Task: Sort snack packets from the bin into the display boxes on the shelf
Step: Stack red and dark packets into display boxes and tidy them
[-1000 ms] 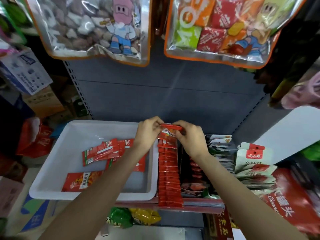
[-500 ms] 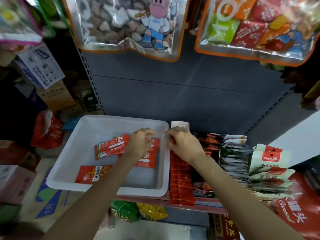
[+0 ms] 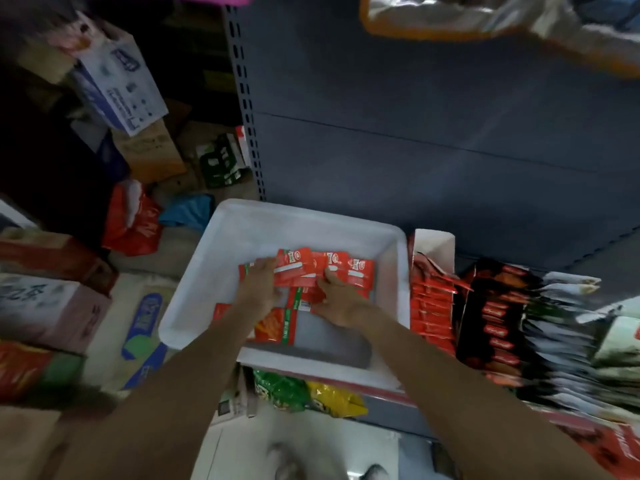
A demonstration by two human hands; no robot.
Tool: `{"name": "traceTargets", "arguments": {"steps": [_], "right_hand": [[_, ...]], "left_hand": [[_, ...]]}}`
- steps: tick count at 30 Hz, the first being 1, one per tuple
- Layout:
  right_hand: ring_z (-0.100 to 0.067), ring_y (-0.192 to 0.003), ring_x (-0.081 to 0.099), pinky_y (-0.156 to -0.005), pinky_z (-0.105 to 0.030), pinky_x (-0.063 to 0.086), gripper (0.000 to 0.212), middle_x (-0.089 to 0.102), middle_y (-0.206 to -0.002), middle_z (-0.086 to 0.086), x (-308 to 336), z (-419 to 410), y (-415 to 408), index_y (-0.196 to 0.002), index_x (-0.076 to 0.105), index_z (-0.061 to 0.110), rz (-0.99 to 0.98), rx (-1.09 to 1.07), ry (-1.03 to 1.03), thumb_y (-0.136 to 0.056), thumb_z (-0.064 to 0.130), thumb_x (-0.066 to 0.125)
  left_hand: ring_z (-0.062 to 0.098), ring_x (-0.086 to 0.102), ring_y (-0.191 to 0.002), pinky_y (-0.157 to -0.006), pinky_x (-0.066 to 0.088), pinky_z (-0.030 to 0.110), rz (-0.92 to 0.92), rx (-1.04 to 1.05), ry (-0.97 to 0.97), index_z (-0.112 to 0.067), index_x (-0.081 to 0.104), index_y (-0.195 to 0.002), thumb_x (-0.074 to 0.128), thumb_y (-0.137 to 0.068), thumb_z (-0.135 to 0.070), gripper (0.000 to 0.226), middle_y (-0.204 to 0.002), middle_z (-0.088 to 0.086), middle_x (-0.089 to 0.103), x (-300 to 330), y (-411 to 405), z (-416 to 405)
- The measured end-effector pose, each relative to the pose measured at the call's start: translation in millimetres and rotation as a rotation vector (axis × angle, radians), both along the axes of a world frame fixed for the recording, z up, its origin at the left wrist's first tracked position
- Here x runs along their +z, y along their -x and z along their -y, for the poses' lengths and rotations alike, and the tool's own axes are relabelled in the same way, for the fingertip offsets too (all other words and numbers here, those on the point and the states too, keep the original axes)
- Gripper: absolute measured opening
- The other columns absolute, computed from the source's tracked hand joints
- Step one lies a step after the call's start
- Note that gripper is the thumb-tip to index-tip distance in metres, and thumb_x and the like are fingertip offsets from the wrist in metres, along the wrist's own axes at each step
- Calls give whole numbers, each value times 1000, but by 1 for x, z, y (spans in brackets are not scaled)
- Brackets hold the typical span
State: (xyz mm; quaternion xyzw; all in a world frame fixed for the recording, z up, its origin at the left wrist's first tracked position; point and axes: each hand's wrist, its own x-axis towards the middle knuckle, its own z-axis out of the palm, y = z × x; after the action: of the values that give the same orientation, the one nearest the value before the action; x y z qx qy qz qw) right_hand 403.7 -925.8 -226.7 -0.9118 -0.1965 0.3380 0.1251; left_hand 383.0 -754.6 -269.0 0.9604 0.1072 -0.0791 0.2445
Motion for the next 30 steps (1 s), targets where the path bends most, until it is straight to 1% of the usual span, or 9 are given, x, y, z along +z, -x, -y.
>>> {"name": "traceTargets", "arguments": {"steps": [5, 9, 12, 14, 16, 20, 24, 27, 30], "right_hand": [[-28, -140, 25, -113, -33, 21, 56, 16, -156, -10, 0, -2, 1, -147, 25, 8, 13, -83, -42, -97, 23, 46], [-25, -134, 38, -111, -29, 26, 57, 38, -146, -12, 30, 5, -2, -144, 30, 3, 143, -391, -462, -95, 21, 54], [-4, -92, 63, -88, -24, 48, 35, 69, -102, 2, 54, 19, -2, -124, 56, 7, 99, -568, -833, -90, 12, 61], [4, -61, 56, -67, -18, 46, 12, 62, -66, 13, 69, 36, -2, -93, 65, 9, 176, -605, -933, -85, 0, 63], [-5, -62, 54, -69, -30, 47, 25, 57, -63, 8, 82, 58, -2, -72, 62, 16, 233, -691, -1008, -82, -8, 63], [-6, -65, 55, -66, -29, 47, 27, 60, -64, 10, 101, 108, 2, -70, 61, 26, 492, -665, -969, -80, 2, 70], [8, -67, 58, -67, -10, 44, 32, 61, -68, 18, 120, 149, 9, -71, 55, 31, 687, -618, -910, -83, 5, 68], [3, -69, 58, -65, -3, 39, 10, 64, -75, 8, 116, 171, 6, -80, 60, 16, 756, -626, -769, -85, 9, 67], [-13, -77, 62, -66, -14, 43, 8, 67, -84, 2, 103, 184, -3, -88, 60, 12, 698, -596, -514, -84, 10, 67]], "left_hand": [[25, 63, -100, -86, 48, 33, 76, -26, -141, -21, 56, -127, 47, -97, -19, 31, -112, 9, 66, 23, 4, -2], [16, 62, -86, -79, 48, 23, 260, -39, 279, -7, 61, -109, 45, -99, -20, 22, -103, 11, 69, 54, 1, 0], [25, 64, -86, -81, 53, 43, 246, -122, 563, -13, 56, -96, 46, -98, -24, 15, -94, 9, 67, 79, -1, 21], [23, 65, -87, -81, 53, 44, 209, -111, 696, -20, 51, -91, 47, -98, -21, 9, -93, 5, 66, 95, -4, 40], [20, 66, -90, -83, 53, 40, 230, -119, 746, -23, 51, -90, 50, -97, -19, 8, -96, 5, 67, 107, -8, 61], [-9, 59, -78, -78, 45, 9, 352, -189, 706, -17, 55, -94, 67, -85, -11, 17, -87, -7, 63, 130, -19, 104], [14, 65, -80, -80, 50, 23, 433, -245, 667, -9, 57, -93, 69, -83, -8, 16, -83, -2, 65, 141, -32, 147], [-2, 62, -75, -76, 48, 12, 442, -299, 614, -4, 61, -97, 66, -86, -10, 14, -85, -5, 66, 139, -38, 171], [6, 63, -72, -72, 49, 16, 398, -323, 537, -2, 61, -96, 65, -86, -6, 11, -83, 0, 66, 128, -41, 183]]}}
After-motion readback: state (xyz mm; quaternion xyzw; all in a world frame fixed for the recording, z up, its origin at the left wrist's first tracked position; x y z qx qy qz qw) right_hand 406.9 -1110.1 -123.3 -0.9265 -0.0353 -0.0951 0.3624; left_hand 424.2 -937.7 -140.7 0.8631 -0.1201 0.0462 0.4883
